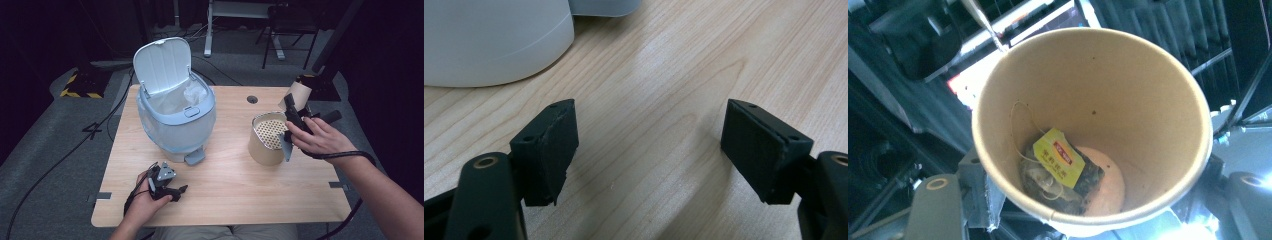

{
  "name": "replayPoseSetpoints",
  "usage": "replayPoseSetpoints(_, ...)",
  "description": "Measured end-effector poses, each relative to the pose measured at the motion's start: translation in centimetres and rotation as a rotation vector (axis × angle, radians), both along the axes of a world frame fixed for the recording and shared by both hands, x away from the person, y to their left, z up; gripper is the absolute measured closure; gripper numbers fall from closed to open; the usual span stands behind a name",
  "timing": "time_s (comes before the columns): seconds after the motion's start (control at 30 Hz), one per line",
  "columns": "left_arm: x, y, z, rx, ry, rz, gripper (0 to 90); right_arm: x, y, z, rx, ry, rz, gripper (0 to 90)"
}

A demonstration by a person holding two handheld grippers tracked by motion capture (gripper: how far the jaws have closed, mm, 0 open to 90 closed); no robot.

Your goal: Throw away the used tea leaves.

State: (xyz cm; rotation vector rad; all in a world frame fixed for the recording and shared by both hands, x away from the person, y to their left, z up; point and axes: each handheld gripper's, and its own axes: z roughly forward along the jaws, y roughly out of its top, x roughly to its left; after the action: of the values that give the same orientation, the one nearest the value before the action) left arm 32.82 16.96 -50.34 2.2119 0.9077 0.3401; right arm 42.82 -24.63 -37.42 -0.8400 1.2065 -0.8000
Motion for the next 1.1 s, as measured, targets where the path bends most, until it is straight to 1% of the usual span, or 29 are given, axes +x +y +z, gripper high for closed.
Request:
replayPoseSetpoints(0.03, 0.0, 0.0, 0.0, 0.001, 0.0, -0.001, 23.5, -0.1, 0.1, -0.2, -0.03, 0.023, 0.019, 30.6)
replayPoseSetpoints(0.07, 0.0, 0.0, 0.0, 0.001, 0.001, 0.0, 23.5, -0.1, 0.2, -0.1, -0.028, 0.011, 0.012, 30.7)
replayPoseSetpoints(0.1, 0.0, 0.0, 0.0, 0.001, 0.001, -0.001, 23.4, 0.0, 0.4, -0.1, -0.012, -0.013, -0.001, 30.7)
replayPoseSetpoints(0.13, 0.0, 0.0, 0.0, 0.001, 0.0, -0.001, 23.4, -0.1, 0.7, -0.6, -0.065, 0.007, 0.003, 30.8)
replayPoseSetpoints(0.17, 0.0, 0.0, 0.0, 0.001, 0.0, -0.001, 23.4, -0.2, 0.6, -1.1, -0.079, 0.018, 0.029, 30.8)
replayPoseSetpoints(0.2, 0.0, 0.0, 0.0, 0.002, -0.001, -0.001, 23.3, -0.3, 0.9, -1.0, -0.074, 0.007, 0.037, 30.9)
replayPoseSetpoints(0.23, 0.0, 0.0, 0.0, 0.002, -0.001, -0.002, 23.3, -0.3, 1.0, -0.9, -0.054, 0.003, 0.02, 30.9)
replayPoseSetpoints(0.33, 0.0, 0.0, 0.0, 0.002, 0.0, -0.002, 23.3, -0.2, 1.1, -1.0, -0.063, -0.007, 0.025, 30.9)
replayPoseSetpoints(0.37, 0.0, 0.0, 0.0, 0.001, 0.0, -0.002, 23.2, -0.2, 1.1, -1.3, -0.078, 0.003, 0.018, 30.9)
replayPoseSetpoints(0.47, 0.0, 0.0, 0.0, 0.002, 0.0, -0.003, 23.2, -0.2, 1.1, -1.2, -0.063, 0.0, 0.022, 30.9)
replayPoseSetpoints(0.5, 0.0, 0.0, 0.0, 0.002, 0.0, -0.003, 23.2, -0.1, 1.1, -1.1, -0.061, 0.011, 0.02, 30.9)
replayPoseSetpoints(0.57, 0.0, 0.0, 0.0, 0.001, 0.0, -0.003, 23.2, -0.1, 1.1, -1.0, -0.053, 0.013, 0.015, 30.9)
replayPoseSetpoints(0.63, 0.0, 0.0, 0.0, 0.001, 0.0, -0.004, 23.1, -0.2, 1.1, -0.9, -0.046, 0.008, 0.017, 30.9)
replayPoseSetpoints(0.67, 0.0, 0.0, 0.0, 0.002, 0.0, -0.003, 23.2, -0.1, 1.0, -0.6, -0.021, 0.019, 0.013, 30.7)
replayPoseSetpoints(0.7, 0.0, 0.0, 0.0, 0.001, 0.0, -0.003, 23.2, -0.1, 1.0, -0.5, -0.006, 0.018, 0.01, 30.7)
replayPoseSetpoints(0.73, 0.0, 0.0, 0.0, 0.001, 0.0, -0.003, 23.2, -0.1, 1.0, -0.5, -0.006, 0.018, 0.01, 30.7)
replayPoseSetpoints(0.83, 0.0, 0.0, 0.0, 0.002, 0.001, -0.005, 22.7, -0.2, 0.7, 0.2, 0.072, 0.036, 0.013, 30.2)
replayPoseSetpoints(0.87, 0.0, 0.0, 0.0, 0.002, 0.001, -0.005, 22.6, -0.3, 0.6, 0.4, 0.108, 0.049, 0.012, 30.0)
replayPoseSetpoints(0.93, 0.0, 0.0, 0.0, 0.003, 0.001, -0.006, 22.5, -0.2, 0.3, 0.9, 0.219, 0.106, -0.001, 29.6)
replayPoseSetpoints(0.97, 0.1, 0.0, 0.0, 0.002, 0.002, -0.008, 22.4, -0.2, 0.2, 1.2, 0.298, 0.143, -0.012, 29.5)
replayPoseSetpoints(1.0, 0.1, 0.0, 0.0, 0.002, 0.002, -0.008, 22.2, -0.2, 0.2, 1.2, 0.298, 0.143, -0.012, 29.5)
replayPoseSetpoints(1.03, 0.1, 0.0, 0.0, 0.003, 0.001, -0.009, 22.1, -0.1, -0.1, 1.8, 0.416, 0.209, -0.022, 29.2)
replayPoseSetpoints(1.1, 0.1, -0.1, 0.0, 0.003, 0.002, -0.009, 21.9, 0.0, -0.6, 2.3, 0.553, 0.293, -0.039, 28.9)
